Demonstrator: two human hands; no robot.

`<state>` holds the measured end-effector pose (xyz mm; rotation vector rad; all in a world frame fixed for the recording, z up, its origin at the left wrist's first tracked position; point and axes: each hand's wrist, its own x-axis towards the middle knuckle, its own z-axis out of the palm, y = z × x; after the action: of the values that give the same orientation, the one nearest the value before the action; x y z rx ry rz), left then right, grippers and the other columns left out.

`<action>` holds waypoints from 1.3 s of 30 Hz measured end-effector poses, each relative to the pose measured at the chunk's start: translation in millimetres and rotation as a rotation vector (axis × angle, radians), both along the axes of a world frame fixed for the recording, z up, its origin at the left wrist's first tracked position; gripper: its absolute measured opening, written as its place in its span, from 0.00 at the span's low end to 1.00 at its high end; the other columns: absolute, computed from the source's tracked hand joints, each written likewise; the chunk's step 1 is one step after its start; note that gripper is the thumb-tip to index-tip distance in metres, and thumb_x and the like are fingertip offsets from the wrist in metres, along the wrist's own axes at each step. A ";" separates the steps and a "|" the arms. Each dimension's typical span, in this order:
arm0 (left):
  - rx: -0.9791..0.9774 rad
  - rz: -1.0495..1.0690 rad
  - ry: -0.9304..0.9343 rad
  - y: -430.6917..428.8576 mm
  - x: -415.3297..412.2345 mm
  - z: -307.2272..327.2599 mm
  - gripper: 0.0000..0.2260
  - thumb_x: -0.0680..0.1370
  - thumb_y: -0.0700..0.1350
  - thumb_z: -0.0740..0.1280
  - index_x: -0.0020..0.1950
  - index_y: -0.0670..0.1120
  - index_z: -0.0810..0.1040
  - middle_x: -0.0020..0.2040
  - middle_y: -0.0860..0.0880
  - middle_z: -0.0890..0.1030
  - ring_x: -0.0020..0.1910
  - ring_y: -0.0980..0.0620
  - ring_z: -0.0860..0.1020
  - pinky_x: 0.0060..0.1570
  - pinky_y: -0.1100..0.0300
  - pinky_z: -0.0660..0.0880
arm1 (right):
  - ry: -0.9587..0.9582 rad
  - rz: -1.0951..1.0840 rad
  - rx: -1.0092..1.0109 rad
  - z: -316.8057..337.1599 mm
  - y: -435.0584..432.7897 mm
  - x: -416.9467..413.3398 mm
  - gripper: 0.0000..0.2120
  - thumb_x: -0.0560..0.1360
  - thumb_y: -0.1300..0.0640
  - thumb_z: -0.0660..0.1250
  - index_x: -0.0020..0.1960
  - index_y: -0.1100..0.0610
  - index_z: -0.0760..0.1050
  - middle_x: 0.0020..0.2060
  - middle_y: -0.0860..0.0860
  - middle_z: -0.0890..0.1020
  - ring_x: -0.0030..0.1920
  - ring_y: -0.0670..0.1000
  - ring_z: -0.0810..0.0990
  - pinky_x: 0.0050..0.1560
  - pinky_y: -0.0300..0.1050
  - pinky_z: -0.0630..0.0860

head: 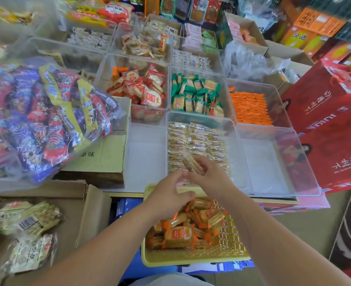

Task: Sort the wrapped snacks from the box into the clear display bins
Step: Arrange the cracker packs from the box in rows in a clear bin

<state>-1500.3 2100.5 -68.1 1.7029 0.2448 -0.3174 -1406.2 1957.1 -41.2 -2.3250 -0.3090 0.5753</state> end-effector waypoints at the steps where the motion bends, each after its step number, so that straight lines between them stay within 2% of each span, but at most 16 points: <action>1: 0.168 -0.001 -0.027 5.7 0.1 -5.1 0.18 0.77 0.51 0.72 0.66 0.58 0.76 0.68 0.59 0.77 0.69 0.58 0.72 0.62 0.64 0.69 | -0.012 0.057 -0.044 -3.5 -0.2 7.3 0.24 0.69 0.36 0.69 0.63 0.42 0.77 0.43 0.37 0.81 0.42 0.38 0.79 0.40 0.37 0.70; 3: 0.517 -0.018 -0.067 14.4 -1.3 -13.5 0.19 0.79 0.54 0.69 0.69 0.53 0.75 0.69 0.54 0.75 0.69 0.50 0.70 0.66 0.58 0.68 | -0.033 0.173 -0.164 -15.3 -1.2 20.2 0.18 0.75 0.42 0.68 0.64 0.41 0.77 0.48 0.39 0.81 0.46 0.42 0.79 0.44 0.42 0.73; 5: 0.852 -0.124 -0.063 17.9 -2.1 -18.0 0.24 0.78 0.62 0.64 0.71 0.52 0.73 0.69 0.53 0.75 0.67 0.46 0.69 0.66 0.49 0.66 | -0.070 0.312 -0.367 -28.5 -2.9 29.7 0.22 0.78 0.43 0.68 0.71 0.42 0.74 0.60 0.48 0.77 0.61 0.52 0.75 0.60 0.48 0.74; 7: 1.029 -0.265 -0.009 18.2 -2.1 -24.9 0.30 0.76 0.68 0.59 0.74 0.53 0.70 0.72 0.52 0.72 0.70 0.44 0.66 0.68 0.43 0.62 | -0.079 0.387 -0.499 -37.3 -3.1 34.5 0.25 0.78 0.41 0.68 0.73 0.42 0.71 0.65 0.51 0.71 0.68 0.55 0.67 0.67 0.51 0.68; 10: 0.984 -0.385 0.109 20.4 0.2 -32.3 0.36 0.76 0.71 0.58 0.79 0.53 0.62 0.79 0.51 0.65 0.77 0.44 0.61 0.75 0.36 0.52 | -0.071 0.419 -0.475 -44.9 -1.8 37.2 0.23 0.78 0.44 0.69 0.73 0.40 0.71 0.65 0.50 0.71 0.68 0.54 0.69 0.64 0.45 0.67; 12: 0.937 -0.379 0.103 23.8 2.9 -33.0 0.36 0.75 0.71 0.59 0.78 0.53 0.65 0.76 0.52 0.70 0.73 0.45 0.67 0.73 0.40 0.60 | -0.031 0.433 -0.438 -47.9 -1.4 36.7 0.23 0.80 0.46 0.66 0.74 0.41 0.69 0.68 0.52 0.71 0.69 0.56 0.70 0.65 0.46 0.68; 15: 0.901 -0.349 0.078 26.9 3.8 -32.8 0.32 0.75 0.70 0.62 0.73 0.52 0.72 0.68 0.52 0.77 0.66 0.47 0.73 0.64 0.49 0.70 | 0.073 0.467 -0.365 -49.3 -4.7 33.2 0.23 0.82 0.45 0.58 0.77 0.42 0.66 0.74 0.51 0.69 0.74 0.55 0.66 0.73 0.54 0.65; 19: 0.915 -0.339 0.100 23.4 -0.4 -32.4 0.32 0.76 0.69 0.63 0.74 0.52 0.72 0.70 0.52 0.76 0.68 0.47 0.72 0.66 0.49 0.70 | 0.056 0.552 -0.366 -54.4 -9.8 29.7 0.22 0.85 0.48 0.52 0.78 0.42 0.63 0.75 0.49 0.68 0.75 0.54 0.65 0.73 0.49 0.62; 22: 0.987 -0.302 0.074 17.8 -3.5 -30.1 0.32 0.76 0.69 0.62 0.75 0.53 0.70 0.72 0.53 0.73 0.70 0.47 0.69 0.69 0.48 0.66 | 0.050 0.594 -0.369 -57.4 -11.9 31.8 0.22 0.86 0.49 0.51 0.79 0.42 0.61 0.78 0.48 0.65 0.77 0.54 0.62 0.76 0.51 0.60; 25: 1.041 -0.174 0.074 11.3 -17.1 -26.0 0.36 0.77 0.67 0.62 0.80 0.51 0.62 0.80 0.50 0.63 0.78 0.46 0.61 0.76 0.47 0.59 | 0.053 0.634 -0.350 -60.7 -14.2 37.1 0.22 0.86 0.50 0.51 0.79 0.43 0.61 0.78 0.50 0.65 0.77 0.55 0.63 0.75 0.51 0.61; 27: 1.033 -0.051 0.071 6.6 -35.2 -20.8 0.36 0.78 0.66 0.63 0.82 0.51 0.60 0.81 0.48 0.60 0.79 0.45 0.59 0.77 0.47 0.58 | 0.050 0.644 -0.320 -61.5 -14.8 39.8 0.22 0.86 0.50 0.52 0.79 0.45 0.62 0.78 0.51 0.65 0.76 0.56 0.66 0.75 0.50 0.63; 30: 1.032 0.110 0.050 1.4 -72.3 -4.0 0.33 0.76 0.63 0.67 0.77 0.51 0.68 0.78 0.46 0.67 0.75 0.44 0.66 0.73 0.45 0.65 | -0.108 0.671 -0.354 -59.1 -9.8 38.8 0.25 0.84 0.41 0.52 0.79 0.45 0.61 0.79 0.51 0.63 0.78 0.56 0.61 0.75 0.55 0.62; 33: 1.061 0.300 0.024 -2.9 -118.8 10.9 0.28 0.72 0.59 0.73 0.68 0.47 0.79 0.68 0.46 0.78 0.65 0.43 0.75 0.65 0.48 0.71 | -0.303 0.676 -0.333 -47.4 9.1 21.1 0.30 0.81 0.34 0.50 0.79 0.45 0.59 0.79 0.51 0.61 0.79 0.57 0.57 0.77 0.60 0.57; 36: 1.077 0.492 0.120 -7.2 -166.5 20.5 0.25 0.72 0.54 0.78 0.66 0.46 0.81 0.67 0.45 0.78 0.66 0.41 0.76 0.66 0.47 0.70 | -0.426 0.731 -0.227 -31.5 32.9 -17.2 0.30 0.80 0.35 0.55 0.79 0.43 0.58 0.80 0.51 0.56 0.79 0.57 0.53 0.78 0.58 0.52; 39: 1.020 0.696 0.227 -6.5 -209.1 26.7 0.22 0.76 0.55 0.74 0.68 0.49 0.79 0.69 0.50 0.76 0.69 0.46 0.71 0.70 0.50 0.68 | -0.444 0.868 -0.062 -16.2 52.2 -66.7 0.29 0.80 0.37 0.58 0.78 0.45 0.62 0.79 0.52 0.58 0.78 0.56 0.54 0.78 0.56 0.56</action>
<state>-1709.4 2094.0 -41.4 2.4112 1.3009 0.1908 -1472.9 2009.3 -57.5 -2.2831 -1.5631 0.4451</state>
